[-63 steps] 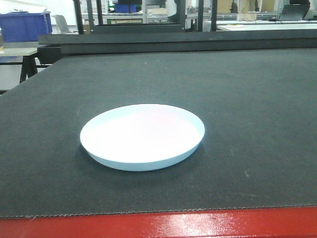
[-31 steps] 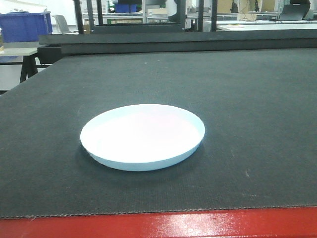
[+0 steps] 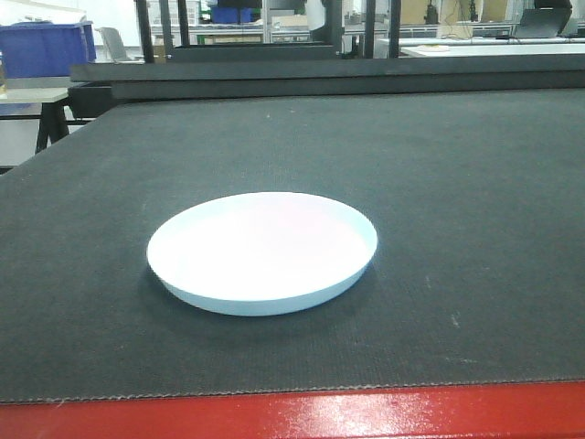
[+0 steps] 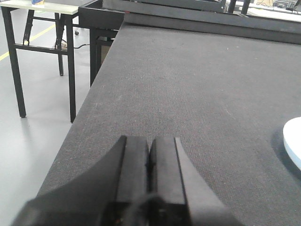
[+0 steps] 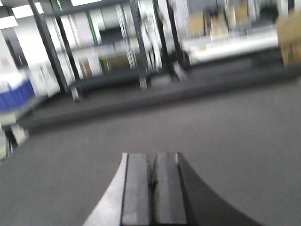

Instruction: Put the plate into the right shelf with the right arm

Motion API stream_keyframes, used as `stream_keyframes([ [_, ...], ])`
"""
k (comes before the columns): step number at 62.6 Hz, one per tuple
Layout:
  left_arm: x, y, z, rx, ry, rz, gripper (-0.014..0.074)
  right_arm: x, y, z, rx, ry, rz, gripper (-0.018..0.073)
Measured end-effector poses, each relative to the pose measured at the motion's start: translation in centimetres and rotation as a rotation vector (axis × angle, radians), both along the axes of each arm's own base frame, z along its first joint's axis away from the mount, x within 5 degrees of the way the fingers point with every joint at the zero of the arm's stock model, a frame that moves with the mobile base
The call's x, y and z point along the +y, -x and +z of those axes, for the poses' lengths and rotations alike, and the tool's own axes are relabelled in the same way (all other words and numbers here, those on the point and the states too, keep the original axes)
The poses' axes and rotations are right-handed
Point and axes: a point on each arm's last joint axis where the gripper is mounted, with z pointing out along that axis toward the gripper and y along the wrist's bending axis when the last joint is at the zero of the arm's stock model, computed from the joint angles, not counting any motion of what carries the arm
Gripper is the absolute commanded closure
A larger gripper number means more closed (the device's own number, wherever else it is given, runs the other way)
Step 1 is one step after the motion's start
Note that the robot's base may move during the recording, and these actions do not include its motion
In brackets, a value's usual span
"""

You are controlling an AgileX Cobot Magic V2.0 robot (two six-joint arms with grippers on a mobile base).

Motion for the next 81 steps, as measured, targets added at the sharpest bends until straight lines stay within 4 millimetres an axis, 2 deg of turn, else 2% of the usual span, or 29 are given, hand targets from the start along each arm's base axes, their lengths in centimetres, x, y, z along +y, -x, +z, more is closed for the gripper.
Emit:
stream_keyframes([
  [10,0.0,0.0,0.0,0.0,0.0,0.0,0.0643,1.4,-4.5,3.0,0.321,0.028,0.16,0.0505],
  [15,0.0,0.0,0.0,0.0,0.0,0.0,0.0643,2.3,-6.8,3.6,0.428,0.005,0.252,0.0505],
  [20,0.0,0.0,0.0,0.0,0.0,0.0,0.0643,2.9,-9.3,3.3,0.541,-0.028,0.32,0.0505],
  [32,0.0,0.0,0.0,0.0,0.0,0.0,0.0643,5.0,-14.5,0.4,0.746,-0.03,0.432,0.0505],
  [42,0.0,0.0,0.0,0.0,0.0,0.0,0.0643,8.8,-17.8,-2.3,0.833,0.006,0.551,0.0505],
  [50,0.0,0.0,0.0,0.0,0.0,0.0,0.0643,12.3,-20.5,-6.1,0.95,0.04,0.62,0.0493],
  [55,0.0,0.0,0.0,0.0,0.0,0.0,0.0643,13.9,-21.8,-8.5,1.03,0.059,0.639,0.0403],
  [59,0.0,0.0,0.0,0.0,0.0,0.0,0.0643,14.9,-22.6,-10.5,1.102,0.074,0.65,0.0274],
  [63,0.0,0.0,0.0,0.0,0.0,0.0,0.0643,15.5,-23.3,-12.0,1.161,0.084,0.656,0.01],
  [68,0.0,0.0,0.0,0.0,0.0,0.0,0.0643,16.3,-24.2,-13.1,1.215,0.096,0.666,-0.0082],
  [81,0.0,0.0,0.0,0.0,0.0,0.0,0.0643,17.4,-26.6,-13.3,1.208,0.095,0.668,-0.0075],
])
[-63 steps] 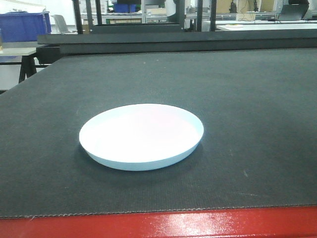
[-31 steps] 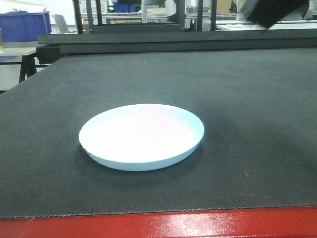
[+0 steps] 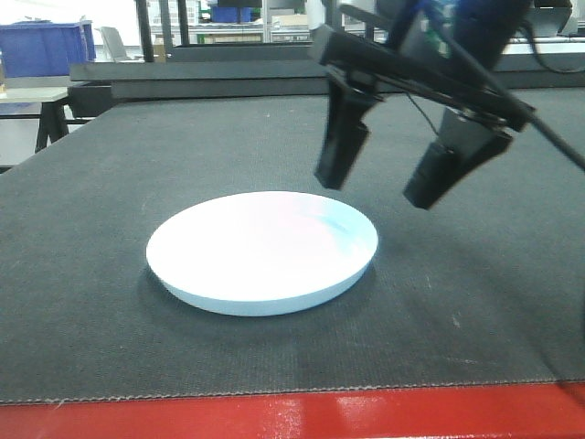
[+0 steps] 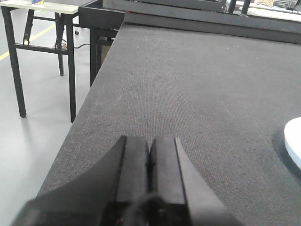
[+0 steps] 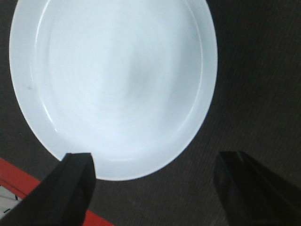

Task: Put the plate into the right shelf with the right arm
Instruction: 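Lower the open right gripper over the rim of the white plate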

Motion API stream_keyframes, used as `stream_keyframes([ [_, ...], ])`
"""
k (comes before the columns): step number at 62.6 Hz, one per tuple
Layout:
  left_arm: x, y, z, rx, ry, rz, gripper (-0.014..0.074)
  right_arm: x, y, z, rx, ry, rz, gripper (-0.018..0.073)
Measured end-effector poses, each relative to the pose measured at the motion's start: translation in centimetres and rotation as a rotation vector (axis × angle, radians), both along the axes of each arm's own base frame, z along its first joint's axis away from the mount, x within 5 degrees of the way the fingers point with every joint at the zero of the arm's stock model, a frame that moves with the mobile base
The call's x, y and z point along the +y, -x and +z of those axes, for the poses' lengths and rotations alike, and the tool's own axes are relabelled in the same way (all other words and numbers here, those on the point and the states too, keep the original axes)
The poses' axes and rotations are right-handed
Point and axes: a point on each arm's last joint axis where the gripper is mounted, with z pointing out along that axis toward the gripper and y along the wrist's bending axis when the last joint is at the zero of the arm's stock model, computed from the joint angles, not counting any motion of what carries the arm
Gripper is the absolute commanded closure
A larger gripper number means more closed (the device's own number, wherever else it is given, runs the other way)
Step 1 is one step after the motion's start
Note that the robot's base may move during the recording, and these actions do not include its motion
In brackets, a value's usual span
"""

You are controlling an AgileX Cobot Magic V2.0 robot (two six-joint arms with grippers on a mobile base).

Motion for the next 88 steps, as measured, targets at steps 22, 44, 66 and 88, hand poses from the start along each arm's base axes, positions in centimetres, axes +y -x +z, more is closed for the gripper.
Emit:
stream_keyframes([
  [22,0.0,0.0,0.0,0.0,0.0,0.0,0.0643,1.0,-2.3,-2.4,0.04,0.022,0.001,-0.0038],
  [44,0.0,0.0,0.0,0.0,0.0,0.0,0.0643,1.0,-2.7,-3.6,0.053,0.065,0.014,0.0032],
  [66,0.0,0.0,0.0,0.0,0.0,0.0,0.0643,1.1,-2.9,-4.6,0.076,0.078,0.015,0.0032],
  [88,0.0,0.0,0.0,0.0,0.0,0.0,0.0643,1.0,-3.0,-5.0,0.075,0.097,0.022,0.0032],
])
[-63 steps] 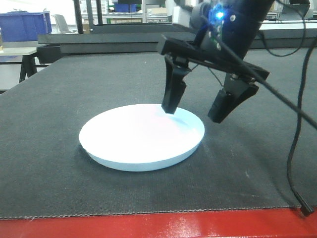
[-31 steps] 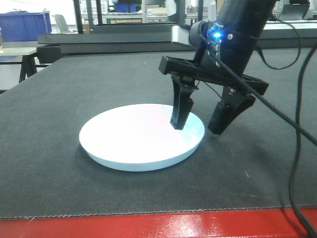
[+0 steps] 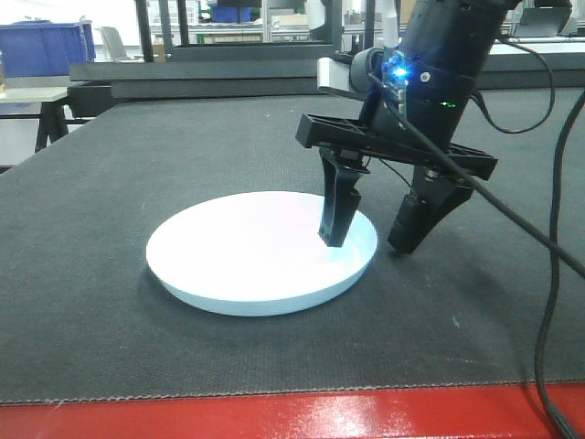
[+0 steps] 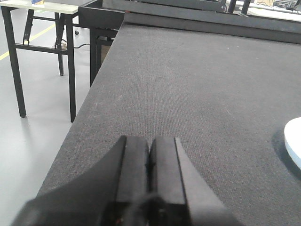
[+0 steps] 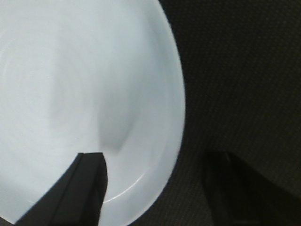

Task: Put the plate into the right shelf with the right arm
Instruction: 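Lower the open right gripper over the rim of the white plate, then close the right gripper on the plate rim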

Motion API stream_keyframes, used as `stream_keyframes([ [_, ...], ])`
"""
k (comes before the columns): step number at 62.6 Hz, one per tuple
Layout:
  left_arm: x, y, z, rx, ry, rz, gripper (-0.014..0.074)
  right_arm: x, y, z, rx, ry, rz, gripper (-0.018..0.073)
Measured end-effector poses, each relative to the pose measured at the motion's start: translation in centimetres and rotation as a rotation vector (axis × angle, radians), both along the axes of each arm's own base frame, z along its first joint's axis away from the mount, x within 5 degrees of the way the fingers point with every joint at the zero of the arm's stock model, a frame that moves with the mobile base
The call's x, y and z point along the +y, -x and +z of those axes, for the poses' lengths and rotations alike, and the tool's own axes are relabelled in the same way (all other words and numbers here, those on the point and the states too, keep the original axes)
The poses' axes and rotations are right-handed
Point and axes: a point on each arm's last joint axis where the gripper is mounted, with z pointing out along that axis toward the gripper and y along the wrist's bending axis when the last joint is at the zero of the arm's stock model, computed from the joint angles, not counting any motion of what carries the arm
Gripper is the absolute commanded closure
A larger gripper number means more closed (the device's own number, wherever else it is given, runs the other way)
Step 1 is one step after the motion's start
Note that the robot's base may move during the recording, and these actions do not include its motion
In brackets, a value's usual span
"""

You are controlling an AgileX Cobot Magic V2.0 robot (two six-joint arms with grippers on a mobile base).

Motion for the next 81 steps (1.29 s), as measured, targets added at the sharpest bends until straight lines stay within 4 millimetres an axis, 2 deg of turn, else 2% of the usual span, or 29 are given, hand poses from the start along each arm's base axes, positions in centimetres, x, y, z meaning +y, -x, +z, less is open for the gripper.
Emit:
stream_keyframes([
  [12,0.0,0.0,0.0,0.0,0.0,0.0,0.0643,-0.2,-0.1,-0.1,-0.007,0.022,0.006,0.0061],
  [21,0.0,0.0,0.0,0.0,0.0,0.0,0.0643,-0.2,-0.1,-0.1,-0.006,0.024,0.002,0.0192],
  [26,0.0,0.0,0.0,0.0,0.0,0.0,0.0643,-0.2,-0.1,-0.1,-0.006,0.024,0.002,0.0296],
  [34,0.0,0.0,0.0,0.0,0.0,0.0,0.0643,-0.2,-0.1,-0.1,-0.007,0.025,0.002,0.0386],
  [53,0.0,0.0,0.0,0.0,0.0,0.0,0.0643,-0.4,-0.2,-0.1,-0.02,0.047,0.013,0.0406],
  [61,0.0,0.0,0.0,0.0,0.0,0.0,0.0643,-0.4,-0.2,-0.1,-0.024,0.048,0.014,0.05],
  [67,0.0,0.0,0.0,0.0,0.0,0.0,0.0643,-0.4,-0.3,0.0,-0.024,0.051,0.017,0.0502],
  [75,0.0,0.0,0.0,0.0,0.0,0.0,0.0643,-0.4,-0.5,0.6,-0.036,0.062,0.03,0.0502],
  [81,0.0,0.0,0.0,0.0,0.0,0.0,0.0643,-0.6,-0.5,1.8,-0.077,0.07,0.039,0.0502],
])
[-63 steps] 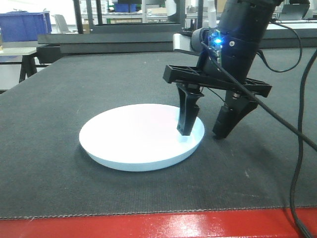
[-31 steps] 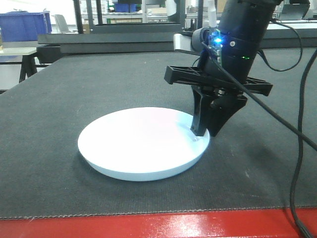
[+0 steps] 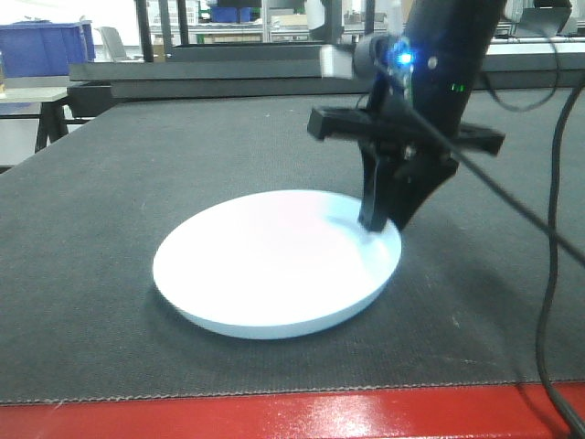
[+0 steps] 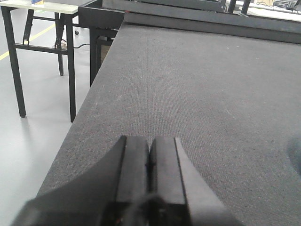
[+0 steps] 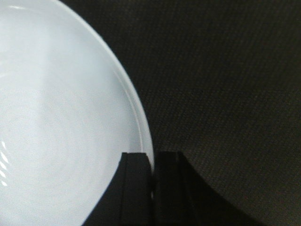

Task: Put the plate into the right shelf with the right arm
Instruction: 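Close the right gripper on the plate rim, then lift the white plate off the table with the right gripper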

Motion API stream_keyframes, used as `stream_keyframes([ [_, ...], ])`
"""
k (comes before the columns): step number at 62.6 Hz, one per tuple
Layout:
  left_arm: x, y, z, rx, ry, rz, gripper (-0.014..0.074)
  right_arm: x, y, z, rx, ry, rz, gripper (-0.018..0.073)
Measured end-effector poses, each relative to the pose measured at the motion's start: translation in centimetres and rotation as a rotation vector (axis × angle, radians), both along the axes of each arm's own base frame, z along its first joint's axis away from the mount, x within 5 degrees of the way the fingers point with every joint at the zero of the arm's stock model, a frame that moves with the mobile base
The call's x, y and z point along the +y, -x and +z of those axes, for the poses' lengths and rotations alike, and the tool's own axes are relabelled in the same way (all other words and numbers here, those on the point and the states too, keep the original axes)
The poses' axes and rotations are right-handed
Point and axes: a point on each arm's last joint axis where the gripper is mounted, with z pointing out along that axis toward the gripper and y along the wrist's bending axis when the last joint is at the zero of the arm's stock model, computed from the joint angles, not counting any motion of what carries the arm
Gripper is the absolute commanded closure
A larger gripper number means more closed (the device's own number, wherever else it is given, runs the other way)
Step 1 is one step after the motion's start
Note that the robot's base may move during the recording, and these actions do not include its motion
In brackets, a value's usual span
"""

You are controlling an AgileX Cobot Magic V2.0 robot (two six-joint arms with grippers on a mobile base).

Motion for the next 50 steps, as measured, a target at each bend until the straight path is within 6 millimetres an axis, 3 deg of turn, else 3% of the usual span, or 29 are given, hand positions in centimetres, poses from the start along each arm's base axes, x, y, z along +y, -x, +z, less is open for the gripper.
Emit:
stream_keyframes([
  [5,0.0,0.0,0.0,0.0,0.0,0.0,0.0643,-0.4,0.4,1.7,-0.048,0.001,0.008,0.0502],
  [21,0.0,0.0,0.0,0.0,0.0,0.0,0.0643,-2.6,4.1,10.7,-0.297,-0.055,0.017,0.0502],
  [37,0.0,0.0,0.0,0.0,0.0,0.0,0.0643,-6.1,11.0,20.3,-0.641,-0.179,-0.004,0.0502],
  [46,0.0,0.0,0.0,0.0,0.0,0.0,0.0643,-8.2,15.3,23.6,-0.796,-0.234,-0.017,0.0502],
  [50,0.0,0.0,0.0,0.0,0.0,0.0,0.0643,-9.2,17.3,24.1,-0.857,-0.257,-0.024,0.0501],
])
